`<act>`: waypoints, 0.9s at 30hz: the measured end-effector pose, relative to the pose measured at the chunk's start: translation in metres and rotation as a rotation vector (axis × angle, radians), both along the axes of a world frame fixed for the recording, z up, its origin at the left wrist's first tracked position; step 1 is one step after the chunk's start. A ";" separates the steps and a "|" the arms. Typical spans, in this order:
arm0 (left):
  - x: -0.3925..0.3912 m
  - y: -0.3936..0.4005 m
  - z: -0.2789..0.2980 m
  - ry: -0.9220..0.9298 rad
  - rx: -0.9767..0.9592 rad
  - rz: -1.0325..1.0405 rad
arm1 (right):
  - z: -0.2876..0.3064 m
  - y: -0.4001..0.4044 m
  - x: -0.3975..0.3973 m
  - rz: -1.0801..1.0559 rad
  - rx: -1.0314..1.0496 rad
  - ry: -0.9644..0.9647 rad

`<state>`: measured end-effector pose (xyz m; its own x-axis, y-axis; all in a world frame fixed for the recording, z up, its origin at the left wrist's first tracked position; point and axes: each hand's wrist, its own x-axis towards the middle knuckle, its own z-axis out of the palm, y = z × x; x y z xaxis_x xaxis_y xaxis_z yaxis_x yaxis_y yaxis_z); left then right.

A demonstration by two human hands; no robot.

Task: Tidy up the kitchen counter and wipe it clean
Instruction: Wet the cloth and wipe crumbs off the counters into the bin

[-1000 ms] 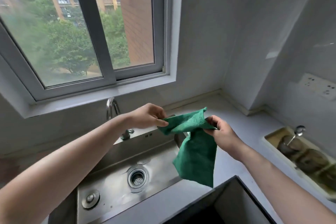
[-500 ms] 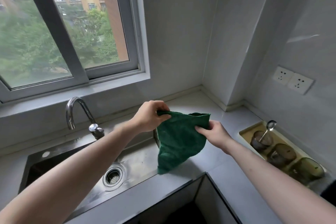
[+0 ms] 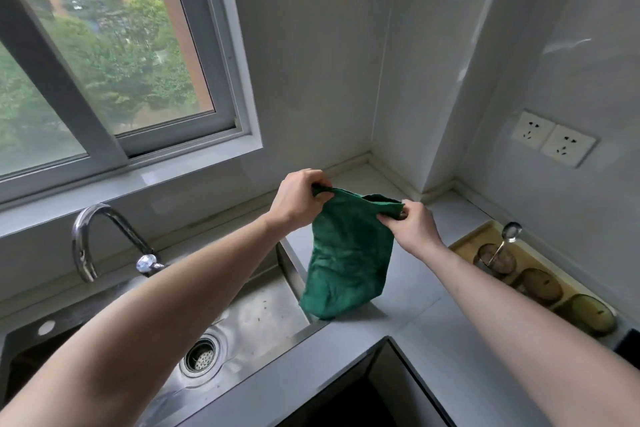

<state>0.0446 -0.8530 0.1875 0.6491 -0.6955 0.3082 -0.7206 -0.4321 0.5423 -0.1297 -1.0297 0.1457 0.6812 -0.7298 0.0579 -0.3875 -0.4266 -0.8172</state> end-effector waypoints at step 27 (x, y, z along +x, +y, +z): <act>0.017 0.029 -0.237 0.087 0.590 -0.416 | -0.192 0.012 -0.003 0.276 -0.028 0.645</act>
